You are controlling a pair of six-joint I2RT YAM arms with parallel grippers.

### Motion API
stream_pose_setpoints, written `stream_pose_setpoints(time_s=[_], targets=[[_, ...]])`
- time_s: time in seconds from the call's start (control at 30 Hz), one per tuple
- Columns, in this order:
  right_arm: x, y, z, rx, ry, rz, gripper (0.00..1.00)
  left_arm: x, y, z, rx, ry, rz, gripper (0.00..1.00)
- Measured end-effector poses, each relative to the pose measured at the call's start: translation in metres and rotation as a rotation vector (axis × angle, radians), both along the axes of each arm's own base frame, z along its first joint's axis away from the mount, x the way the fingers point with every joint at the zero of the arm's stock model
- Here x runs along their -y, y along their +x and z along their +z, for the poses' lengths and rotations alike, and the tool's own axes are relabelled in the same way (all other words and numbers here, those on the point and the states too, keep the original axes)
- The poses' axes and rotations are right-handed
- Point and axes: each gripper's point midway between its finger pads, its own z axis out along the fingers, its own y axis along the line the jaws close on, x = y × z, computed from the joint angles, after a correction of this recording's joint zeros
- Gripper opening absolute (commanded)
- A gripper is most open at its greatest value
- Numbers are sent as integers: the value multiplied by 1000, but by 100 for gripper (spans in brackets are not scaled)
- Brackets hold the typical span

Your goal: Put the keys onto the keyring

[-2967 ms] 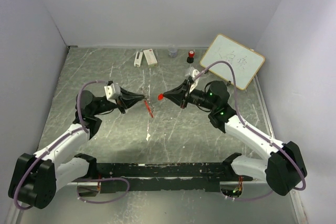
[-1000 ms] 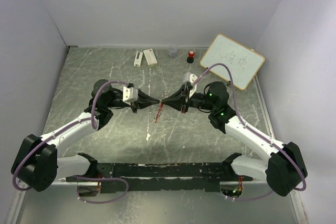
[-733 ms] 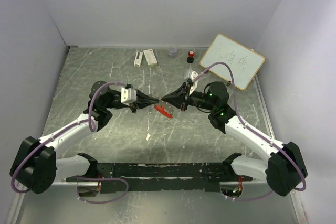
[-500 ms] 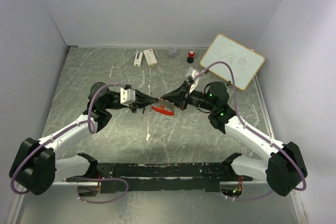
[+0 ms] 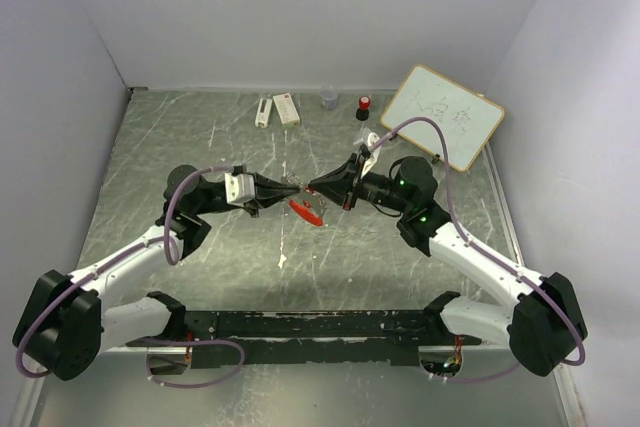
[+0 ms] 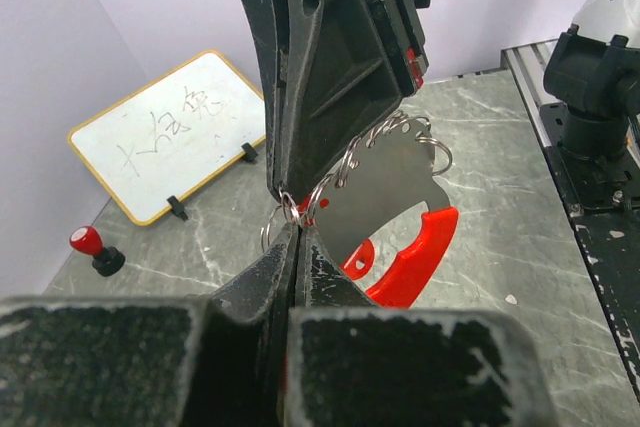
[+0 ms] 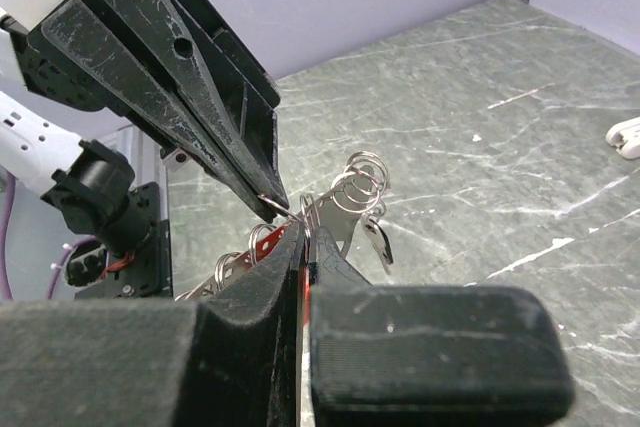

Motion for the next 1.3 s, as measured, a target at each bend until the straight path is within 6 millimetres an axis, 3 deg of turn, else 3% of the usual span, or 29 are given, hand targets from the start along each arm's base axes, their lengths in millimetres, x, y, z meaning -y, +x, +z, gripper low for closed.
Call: stream_pose_setpoints(time_s=[0.33, 0.67, 0.8, 0.87, 1.03, 1.17, 1.3], targets=[[8, 0, 10, 20, 6, -51, 0, 0, 3, 4, 19, -19, 28, 7], [22, 17, 17, 61, -3, -160, 0, 1, 4, -18, -26, 5, 29, 7], [22, 18, 17, 67, -5, -164, 0, 1, 5, -18, -21, 1, 30, 7], [22, 18, 17, 71, -7, -164, 12, 1, 5, -17, -17, -2, 32, 7], [23, 18, 13, 73, -27, -164, 26, 1, 5, -12, -1, -14, 32, 7], [24, 18, 7, 66, -46, -165, 35, 1, 6, -7, 13, -37, 25, 7], [28, 15, 3, 69, -56, -178, 37, 1, 8, -3, 14, -66, 8, 7]])
